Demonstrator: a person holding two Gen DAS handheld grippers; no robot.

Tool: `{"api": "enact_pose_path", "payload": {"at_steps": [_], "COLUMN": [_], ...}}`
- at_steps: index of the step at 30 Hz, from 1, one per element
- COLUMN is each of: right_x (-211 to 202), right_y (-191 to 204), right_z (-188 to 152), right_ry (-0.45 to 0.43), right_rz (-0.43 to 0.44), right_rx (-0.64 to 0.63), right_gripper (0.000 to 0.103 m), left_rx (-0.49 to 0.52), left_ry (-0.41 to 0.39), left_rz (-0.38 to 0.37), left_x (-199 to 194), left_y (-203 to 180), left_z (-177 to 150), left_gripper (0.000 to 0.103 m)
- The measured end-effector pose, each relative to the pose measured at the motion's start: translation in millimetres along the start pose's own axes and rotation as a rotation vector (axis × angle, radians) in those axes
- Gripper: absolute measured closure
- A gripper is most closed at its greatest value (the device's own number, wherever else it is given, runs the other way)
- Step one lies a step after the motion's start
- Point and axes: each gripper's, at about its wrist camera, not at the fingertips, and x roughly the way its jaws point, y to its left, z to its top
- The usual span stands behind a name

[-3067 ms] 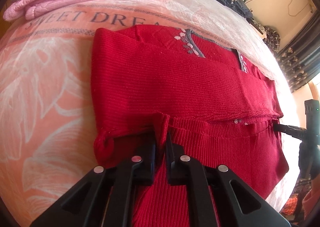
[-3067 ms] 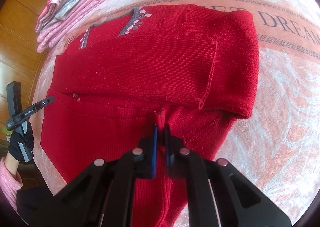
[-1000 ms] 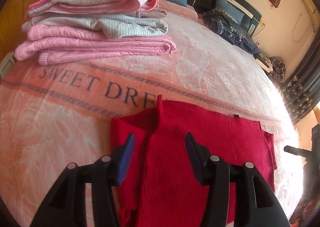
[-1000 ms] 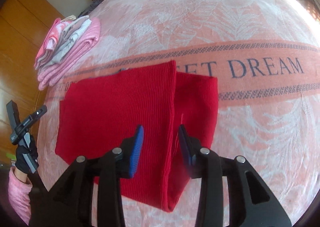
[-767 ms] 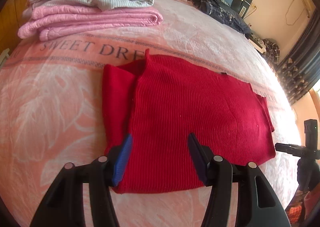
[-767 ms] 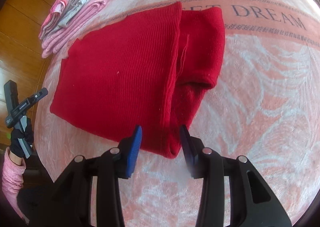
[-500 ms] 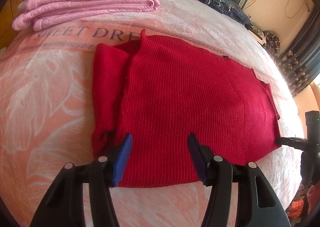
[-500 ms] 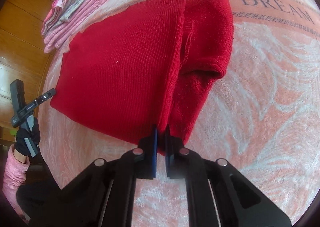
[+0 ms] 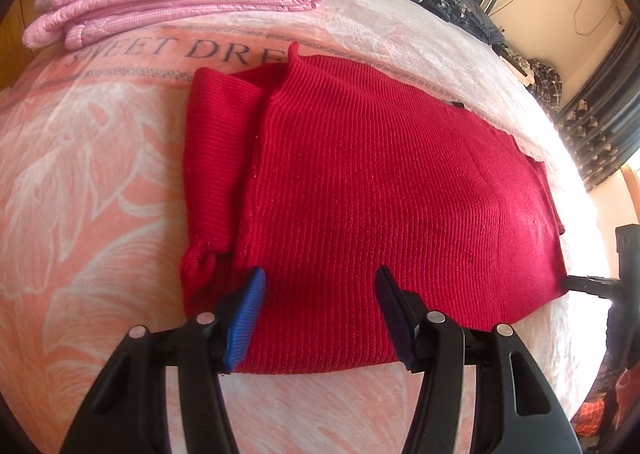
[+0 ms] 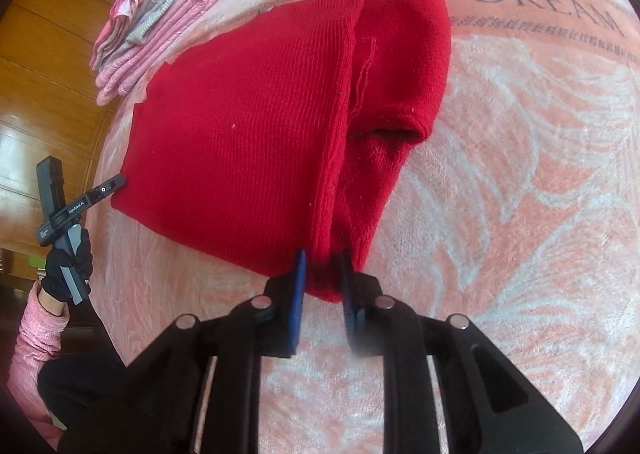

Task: Fold small clothes
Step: 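Press the folded red sweater flat with both open tools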

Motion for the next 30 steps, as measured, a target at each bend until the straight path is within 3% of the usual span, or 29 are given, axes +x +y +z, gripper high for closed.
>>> {"api": "enact_pose_path", "payload": {"at_steps": [5, 12, 14, 16, 20, 24, 30], "right_x": [-15, 23, 30, 31, 23, 36, 39], "right_y": [-1, -21, -22, -21, -23, -33, -37], "right_z": [44, 90, 92, 92, 91, 85, 81], "right_ry": [-0.118, -0.111, -0.095, -0.101, -0.124, -0.085, -0.094], "right_rz": [0.005, -0.004, 0.003, -0.004, -0.019, -0.063, -0.053], "right_rx": [0.047, 0.139, 0.135, 0.129, 0.126, 0.149, 0.154], "right_gripper": [0.073, 0.074, 0.081, 0.099, 0.1, 0.101, 0.101], "left_rx": [0.03, 0.025, 0.02, 0.003, -0.003, 0.007, 0.03], "left_ry": [-0.082, -0.059, -0.049, -0.035, -0.033, -0.032, -0.045], "left_rz": [-0.005, -0.009, 0.001, 0.005, 0.004, 0.001, 0.013], "left_x": [-11, 24, 34, 42, 48, 49, 50], "left_y": [-19, -35, -32, -27, -16, -15, -18], "left_z": [28, 49, 51, 51, 50, 49, 45], "left_gripper": [0.045, 0.045, 0.045, 0.045, 0.045, 0.045, 0.044]}}
